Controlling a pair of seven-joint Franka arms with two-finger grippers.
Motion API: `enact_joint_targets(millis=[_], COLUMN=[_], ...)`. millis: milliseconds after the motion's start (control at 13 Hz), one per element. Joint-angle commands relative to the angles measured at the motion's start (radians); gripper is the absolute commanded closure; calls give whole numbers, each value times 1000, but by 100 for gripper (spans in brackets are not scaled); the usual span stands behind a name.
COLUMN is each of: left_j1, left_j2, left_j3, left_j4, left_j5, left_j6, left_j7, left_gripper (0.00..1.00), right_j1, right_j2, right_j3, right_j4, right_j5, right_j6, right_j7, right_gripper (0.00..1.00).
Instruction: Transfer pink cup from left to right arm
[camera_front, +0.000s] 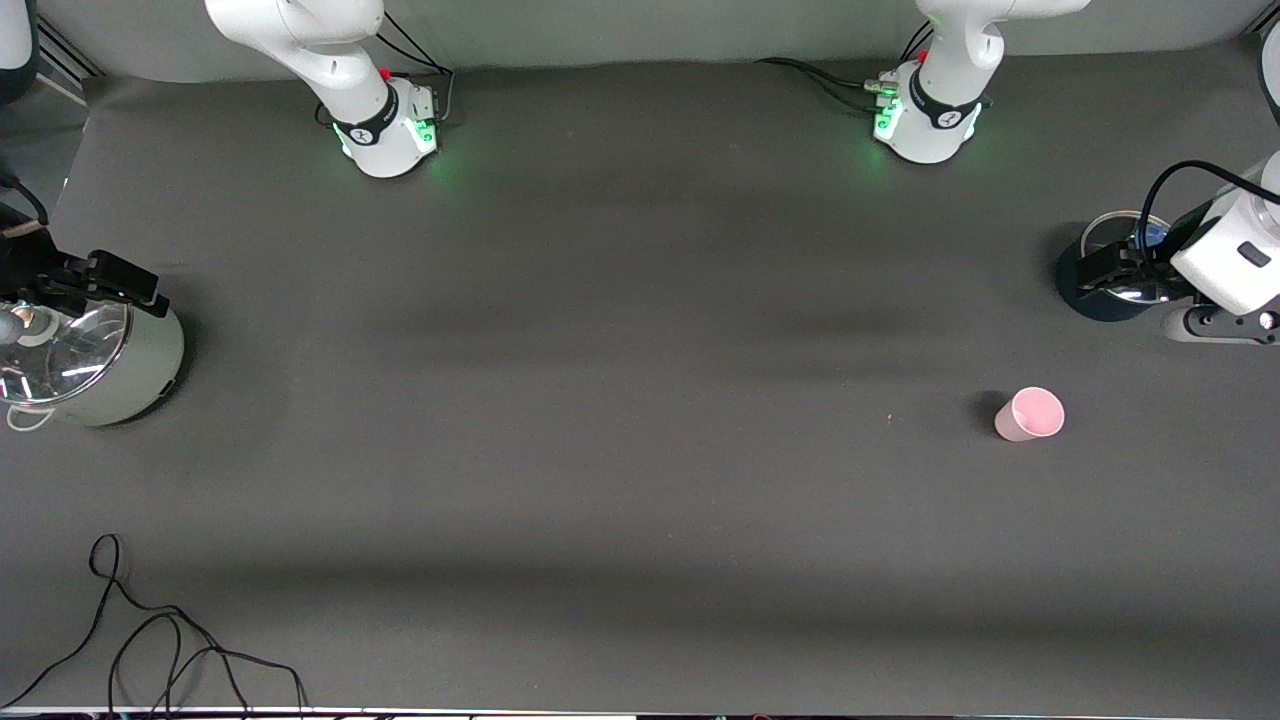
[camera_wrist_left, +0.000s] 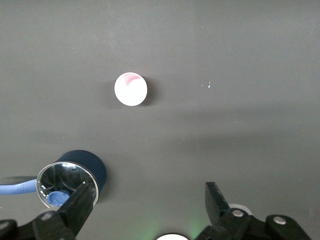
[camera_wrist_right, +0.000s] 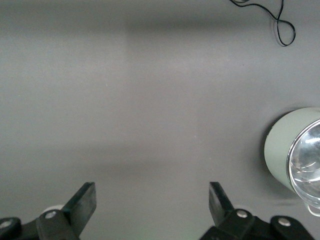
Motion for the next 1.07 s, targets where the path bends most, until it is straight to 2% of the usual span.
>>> enact_joint_targets(millis=[0, 307, 613, 996], left_j1=[-4, -3, -3, 5], left_j2=[-3, -3, -3, -1], left_j3=[3, 3, 3, 3], left_j4=[0, 0, 0, 0], left_j5=[-3, -3, -3, -3], left_j6=[2, 1, 1, 3], left_j7=[8, 7, 8, 8], left_gripper=[0, 0, 1, 0], right_j1=[5, 5, 5, 6], right_j2=[-12, -23, -66, -69], right_j3=[-2, -2, -34, -32], right_j4=[12, 12, 7, 12], right_j5=[-11, -11, -3, -3], right_j6=[-17, -43, -115, -124], right_j7=[-5, 7, 6, -2], right_gripper=[0, 0, 0, 0])
